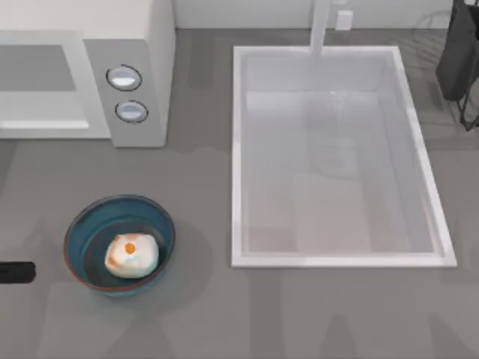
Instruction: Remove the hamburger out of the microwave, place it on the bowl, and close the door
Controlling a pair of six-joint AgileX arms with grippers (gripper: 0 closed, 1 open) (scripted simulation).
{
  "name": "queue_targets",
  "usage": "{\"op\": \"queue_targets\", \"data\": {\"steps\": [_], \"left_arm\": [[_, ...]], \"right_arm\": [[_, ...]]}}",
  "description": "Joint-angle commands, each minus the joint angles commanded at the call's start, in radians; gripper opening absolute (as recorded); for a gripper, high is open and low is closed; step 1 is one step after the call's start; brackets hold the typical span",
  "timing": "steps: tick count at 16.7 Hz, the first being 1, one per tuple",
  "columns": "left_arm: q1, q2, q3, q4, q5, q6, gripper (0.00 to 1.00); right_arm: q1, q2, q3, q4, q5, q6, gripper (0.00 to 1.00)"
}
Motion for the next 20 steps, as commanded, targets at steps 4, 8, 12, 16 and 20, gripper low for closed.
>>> {"op": "queue_targets", "data": {"steps": [4,8,12,16,20], "left_arm": [[-0.016,0.026,-0.015,0.034,-0.015,0.0,0.0],[0.007,0.043,0.0,0.044,0.004,0.0,0.0],[0.116,0.064,-0.022,0.088,0.113,0.0,0.0],[0.15,0.067,-0.029,0.097,0.147,-0.001,0.0],[0.109,0.135,0.003,0.138,0.103,0.002,0.0]], "right_arm": [[0.0,0.0,0.0,0.0,0.0,0.0,1.0],[0.0,0.0,0.0,0.0,0.0,0.0,1.0],[0.0,0.0,0.0,0.0,0.0,0.0,1.0],[0.0,0.0,0.0,0.0,0.0,0.0,1.0],[0.0,0.0,0.0,0.0,0.0,0.0,1.0]]}}
